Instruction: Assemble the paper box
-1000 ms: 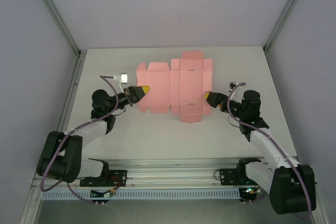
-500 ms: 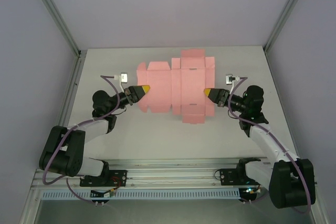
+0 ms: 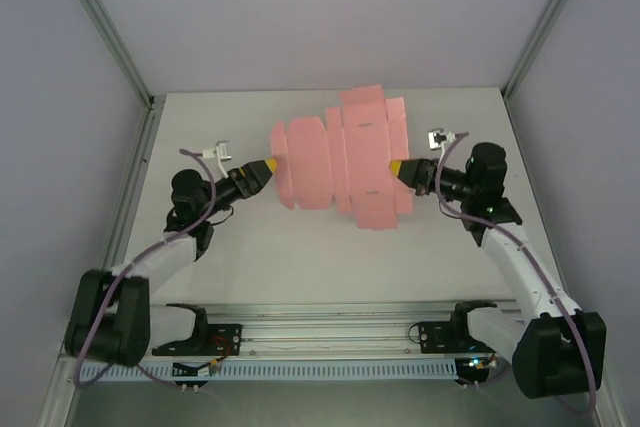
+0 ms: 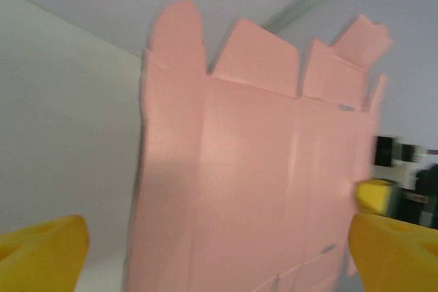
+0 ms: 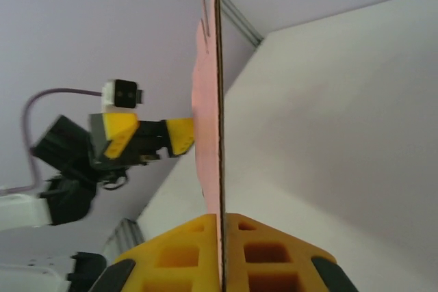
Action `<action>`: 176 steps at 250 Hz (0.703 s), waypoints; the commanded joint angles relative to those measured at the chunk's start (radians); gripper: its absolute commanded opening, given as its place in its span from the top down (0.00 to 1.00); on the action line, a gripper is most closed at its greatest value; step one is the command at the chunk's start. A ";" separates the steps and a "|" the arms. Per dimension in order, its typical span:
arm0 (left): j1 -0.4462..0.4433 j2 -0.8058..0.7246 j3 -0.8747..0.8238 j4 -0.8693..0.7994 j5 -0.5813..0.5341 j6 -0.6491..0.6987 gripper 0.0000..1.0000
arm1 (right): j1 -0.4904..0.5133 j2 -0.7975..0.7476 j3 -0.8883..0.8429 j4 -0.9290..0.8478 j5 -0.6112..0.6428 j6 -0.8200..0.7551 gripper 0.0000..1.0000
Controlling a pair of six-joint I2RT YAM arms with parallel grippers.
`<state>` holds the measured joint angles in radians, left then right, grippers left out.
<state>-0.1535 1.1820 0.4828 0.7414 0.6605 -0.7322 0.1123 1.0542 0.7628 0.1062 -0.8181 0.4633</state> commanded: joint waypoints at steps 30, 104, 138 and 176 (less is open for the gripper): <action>0.008 -0.299 0.088 -0.749 -0.528 0.310 0.00 | 0.005 0.103 0.259 -0.527 -0.025 -0.413 0.98; 0.017 -0.461 0.064 -0.888 -0.682 0.257 0.00 | 0.342 0.219 0.621 -1.241 0.234 -1.200 0.92; 0.019 -0.395 0.104 -0.918 -0.668 0.234 0.00 | 0.363 0.320 0.754 -1.346 0.303 -1.322 0.91; 0.021 -0.333 0.129 -0.928 -0.665 0.234 0.00 | 0.373 0.452 0.828 -1.335 0.446 -1.483 0.97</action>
<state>-0.1448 0.8242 0.5640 -0.1513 0.0086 -0.4858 0.4797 1.4139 1.5314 -1.1358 -0.5205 -0.7784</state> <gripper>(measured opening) 0.997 0.060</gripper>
